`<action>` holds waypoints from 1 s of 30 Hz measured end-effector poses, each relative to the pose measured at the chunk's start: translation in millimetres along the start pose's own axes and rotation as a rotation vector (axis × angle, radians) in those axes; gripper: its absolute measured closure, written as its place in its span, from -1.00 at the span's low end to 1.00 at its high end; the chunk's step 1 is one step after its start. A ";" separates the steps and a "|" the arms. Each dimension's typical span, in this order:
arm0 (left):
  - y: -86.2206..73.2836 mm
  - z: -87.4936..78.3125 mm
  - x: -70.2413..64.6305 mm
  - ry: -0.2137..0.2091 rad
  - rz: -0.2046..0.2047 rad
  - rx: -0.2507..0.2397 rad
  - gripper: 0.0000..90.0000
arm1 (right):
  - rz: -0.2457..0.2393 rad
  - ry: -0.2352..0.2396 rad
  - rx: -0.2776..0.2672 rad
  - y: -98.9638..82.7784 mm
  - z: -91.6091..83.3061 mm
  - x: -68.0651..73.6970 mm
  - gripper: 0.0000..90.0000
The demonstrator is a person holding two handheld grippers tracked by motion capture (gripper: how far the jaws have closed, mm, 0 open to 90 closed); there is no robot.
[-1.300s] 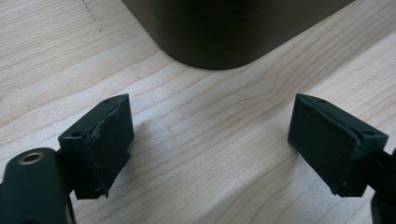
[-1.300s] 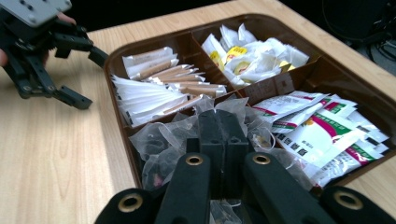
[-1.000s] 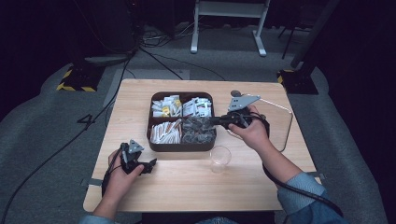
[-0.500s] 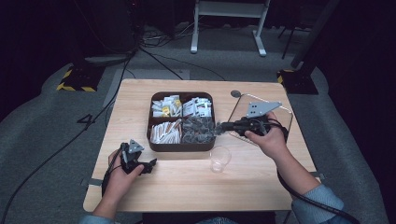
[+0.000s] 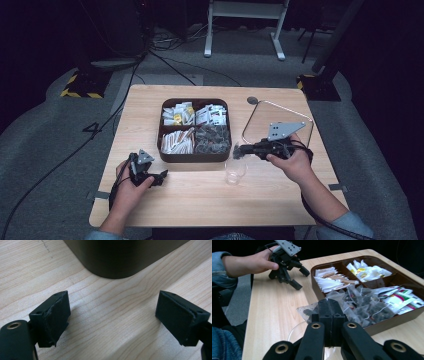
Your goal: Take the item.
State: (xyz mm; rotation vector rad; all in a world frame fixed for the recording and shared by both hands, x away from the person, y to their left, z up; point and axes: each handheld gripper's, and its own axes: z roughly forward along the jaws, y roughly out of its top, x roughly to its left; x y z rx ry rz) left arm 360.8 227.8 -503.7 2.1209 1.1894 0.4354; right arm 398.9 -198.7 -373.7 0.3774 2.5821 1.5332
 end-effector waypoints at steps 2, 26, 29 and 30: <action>0.0 0.0 0.0 0.000 0.000 0.000 -0.71 | 0.005 0.010 -0.005 -3.2 1.6 2.9 1.00; 0.0 0.0 0.0 0.000 0.000 0.000 -0.71 | 0.033 0.038 0.137 -25.6 26.2 8.1 1.00; 0.0 0.0 0.0 0.000 0.000 0.000 -0.71 | 0.021 0.021 0.158 -27.7 30.0 8.0 0.93; 0.0 0.0 0.0 0.000 0.000 0.000 -0.71 | 0.026 0.023 0.160 -28.1 31.1 8.2 0.81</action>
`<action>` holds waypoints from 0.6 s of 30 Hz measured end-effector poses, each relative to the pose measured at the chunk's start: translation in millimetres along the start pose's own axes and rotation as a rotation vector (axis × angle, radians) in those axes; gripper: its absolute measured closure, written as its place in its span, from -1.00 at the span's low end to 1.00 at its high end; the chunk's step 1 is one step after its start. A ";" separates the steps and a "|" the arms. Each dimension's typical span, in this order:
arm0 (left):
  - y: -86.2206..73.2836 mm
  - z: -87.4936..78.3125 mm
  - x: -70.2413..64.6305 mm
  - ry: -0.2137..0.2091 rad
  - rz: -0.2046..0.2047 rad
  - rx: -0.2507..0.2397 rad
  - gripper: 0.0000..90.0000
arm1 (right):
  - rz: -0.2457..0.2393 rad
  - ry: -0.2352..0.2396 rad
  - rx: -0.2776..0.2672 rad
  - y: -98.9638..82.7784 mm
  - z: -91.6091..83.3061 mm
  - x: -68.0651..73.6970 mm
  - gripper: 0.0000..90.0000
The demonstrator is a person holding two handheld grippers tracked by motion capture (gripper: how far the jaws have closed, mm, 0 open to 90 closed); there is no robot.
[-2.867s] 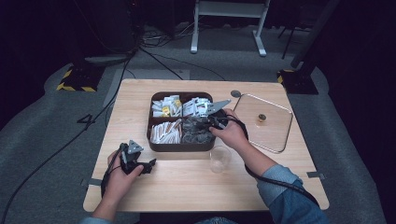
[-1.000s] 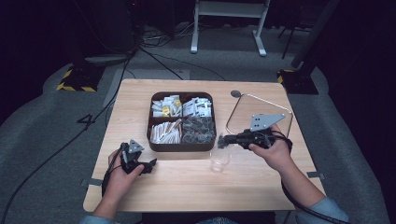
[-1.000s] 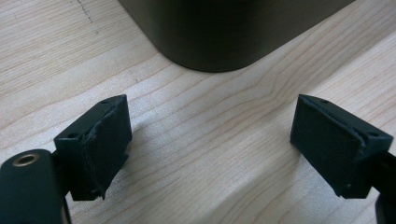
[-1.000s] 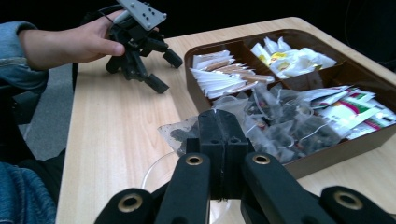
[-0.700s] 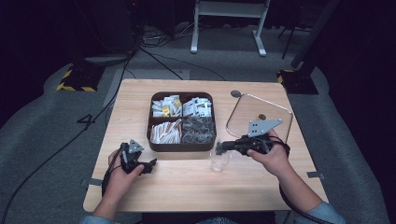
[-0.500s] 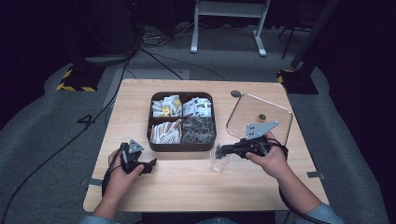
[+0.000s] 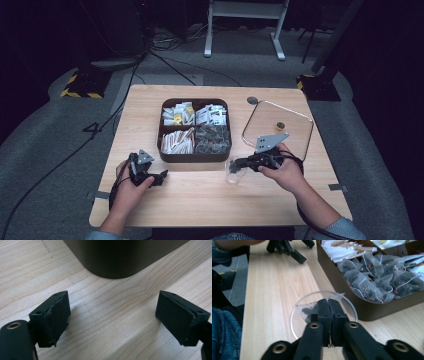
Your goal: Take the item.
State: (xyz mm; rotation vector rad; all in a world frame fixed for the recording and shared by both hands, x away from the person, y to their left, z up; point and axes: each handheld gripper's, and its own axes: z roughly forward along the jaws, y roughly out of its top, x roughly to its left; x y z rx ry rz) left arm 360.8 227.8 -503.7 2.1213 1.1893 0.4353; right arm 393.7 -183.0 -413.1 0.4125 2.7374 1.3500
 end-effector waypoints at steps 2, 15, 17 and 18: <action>0.0 0.0 0.0 0.000 0.000 0.000 -0.71 | 0.005 0.012 -0.016 0.1 1.6 0.2 0.66; -0.1 0.2 0.0 0.001 0.000 -0.002 -0.71 | 0.017 -0.093 -0.107 6.4 -13.7 -8.4 0.20; 0.1 0.0 -0.1 0.001 -0.003 0.000 -0.71 | 0.028 -0.106 -0.120 7.1 -16.3 -10.4 0.16; 0.1 0.6 -0.3 -0.001 -0.007 -0.004 -0.71 | 0.032 -0.118 -0.124 7.5 -17.9 -11.2 0.14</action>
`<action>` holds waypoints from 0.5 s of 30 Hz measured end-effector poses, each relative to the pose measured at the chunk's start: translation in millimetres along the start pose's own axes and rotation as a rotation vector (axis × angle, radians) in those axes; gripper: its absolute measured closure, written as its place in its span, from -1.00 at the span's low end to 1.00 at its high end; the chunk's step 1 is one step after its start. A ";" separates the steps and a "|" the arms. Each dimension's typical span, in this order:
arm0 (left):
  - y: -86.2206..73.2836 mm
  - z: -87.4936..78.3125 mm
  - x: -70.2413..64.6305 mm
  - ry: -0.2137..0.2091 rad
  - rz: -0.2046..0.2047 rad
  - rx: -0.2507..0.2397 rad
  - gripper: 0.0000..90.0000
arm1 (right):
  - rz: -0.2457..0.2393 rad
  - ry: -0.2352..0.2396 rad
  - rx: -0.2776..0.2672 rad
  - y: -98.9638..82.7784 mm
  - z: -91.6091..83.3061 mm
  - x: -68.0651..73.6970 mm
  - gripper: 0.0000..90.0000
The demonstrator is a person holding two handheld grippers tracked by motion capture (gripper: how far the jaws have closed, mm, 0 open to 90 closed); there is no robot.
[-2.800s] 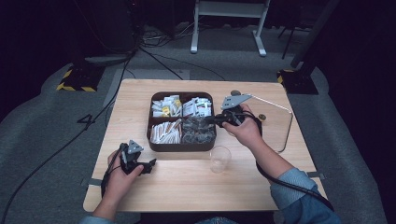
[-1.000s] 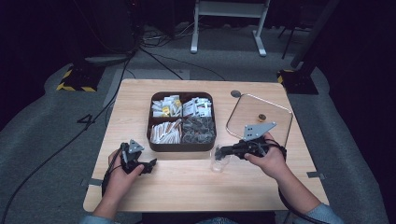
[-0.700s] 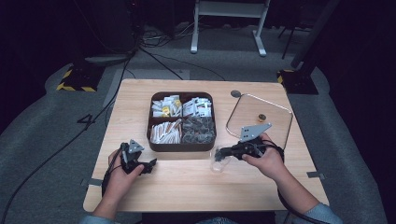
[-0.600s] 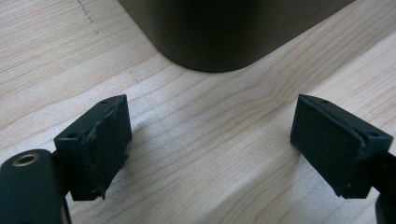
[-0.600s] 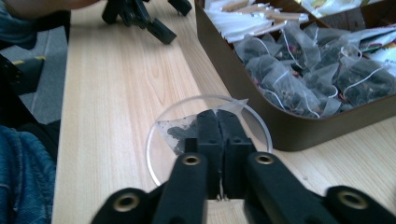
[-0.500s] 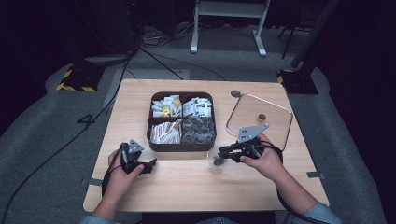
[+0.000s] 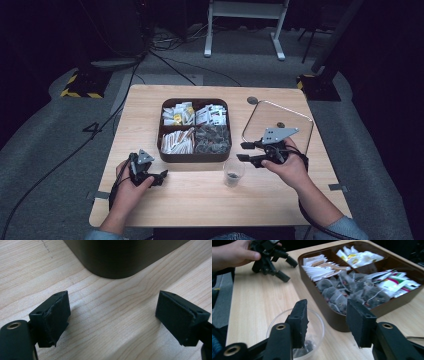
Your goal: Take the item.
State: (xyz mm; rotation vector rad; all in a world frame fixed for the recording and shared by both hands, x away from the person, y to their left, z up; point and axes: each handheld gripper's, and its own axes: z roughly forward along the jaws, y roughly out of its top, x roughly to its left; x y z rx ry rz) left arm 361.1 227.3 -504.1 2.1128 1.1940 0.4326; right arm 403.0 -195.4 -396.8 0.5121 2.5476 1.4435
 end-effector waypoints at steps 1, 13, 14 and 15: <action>0.2 0.3 -0.1 0.000 0.000 0.001 -0.72 | 0.002 -0.011 -0.004 0.6 -1.6 -1.0 0.13; 2.2 2.1 0.2 0.001 0.006 0.002 -0.73 | 0.061 -0.112 -0.043 6.5 -25.5 -22.0 0.07; 2.4 2.4 0.2 0.003 0.005 -0.001 -0.73 | 0.065 -0.127 -0.045 6.7 -27.5 -24.6 0.07; 2.6 2.5 0.1 0.003 0.005 0.000 -0.74 | 0.069 -0.144 -0.043 6.8 -29.5 -27.3 0.07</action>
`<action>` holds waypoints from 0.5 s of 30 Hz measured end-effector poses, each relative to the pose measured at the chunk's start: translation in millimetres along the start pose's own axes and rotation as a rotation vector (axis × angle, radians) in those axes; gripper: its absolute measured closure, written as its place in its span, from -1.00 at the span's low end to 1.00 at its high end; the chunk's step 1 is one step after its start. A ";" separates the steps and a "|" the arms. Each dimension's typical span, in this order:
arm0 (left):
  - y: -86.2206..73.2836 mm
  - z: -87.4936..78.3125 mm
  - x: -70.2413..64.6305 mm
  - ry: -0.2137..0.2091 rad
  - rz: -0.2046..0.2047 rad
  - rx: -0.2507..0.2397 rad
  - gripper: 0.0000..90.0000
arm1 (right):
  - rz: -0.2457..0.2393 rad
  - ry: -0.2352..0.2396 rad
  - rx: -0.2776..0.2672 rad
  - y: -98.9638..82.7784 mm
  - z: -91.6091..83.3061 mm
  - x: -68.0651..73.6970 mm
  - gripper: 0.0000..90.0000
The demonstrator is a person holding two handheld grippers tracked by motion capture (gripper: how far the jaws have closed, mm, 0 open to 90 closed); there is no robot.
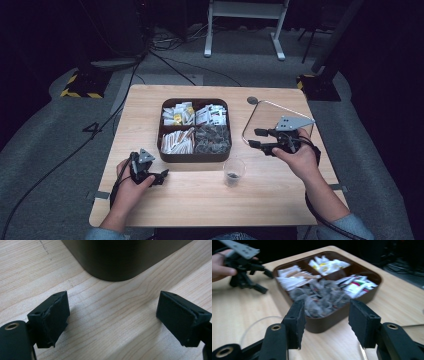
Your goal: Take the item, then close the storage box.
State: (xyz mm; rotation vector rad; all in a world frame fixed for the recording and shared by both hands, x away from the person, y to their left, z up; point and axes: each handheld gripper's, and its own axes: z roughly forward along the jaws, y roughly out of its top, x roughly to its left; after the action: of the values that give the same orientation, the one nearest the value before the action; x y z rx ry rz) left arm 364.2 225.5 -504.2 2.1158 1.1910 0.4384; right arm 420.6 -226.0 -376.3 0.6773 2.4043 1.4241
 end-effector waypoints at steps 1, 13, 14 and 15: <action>0.0 0.0 0.0 0.000 0.001 0.000 -0.74 | 0.003 -0.013 0.001 0.2 -1.4 -3.4 0.07; -0.1 0.0 0.0 -0.001 0.000 0.000 -0.74 | 0.114 -0.178 0.011 -12.9 -4.1 -61.9 0.01; -0.2 -0.1 0.0 -0.001 0.001 0.000 -0.73 | 0.123 -0.190 0.014 -15.0 -3.1 -66.5 0.01; -0.4 -0.3 -0.1 -0.004 0.001 0.001 -0.73 | 0.132 -0.202 0.017 -17.2 -1.7 -71.0 0.00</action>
State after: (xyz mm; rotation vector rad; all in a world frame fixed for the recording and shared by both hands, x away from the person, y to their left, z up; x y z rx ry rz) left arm 363.6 225.6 -504.3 2.1174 1.1887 0.4339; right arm 476.2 -271.1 -391.1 0.9524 2.2539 1.3146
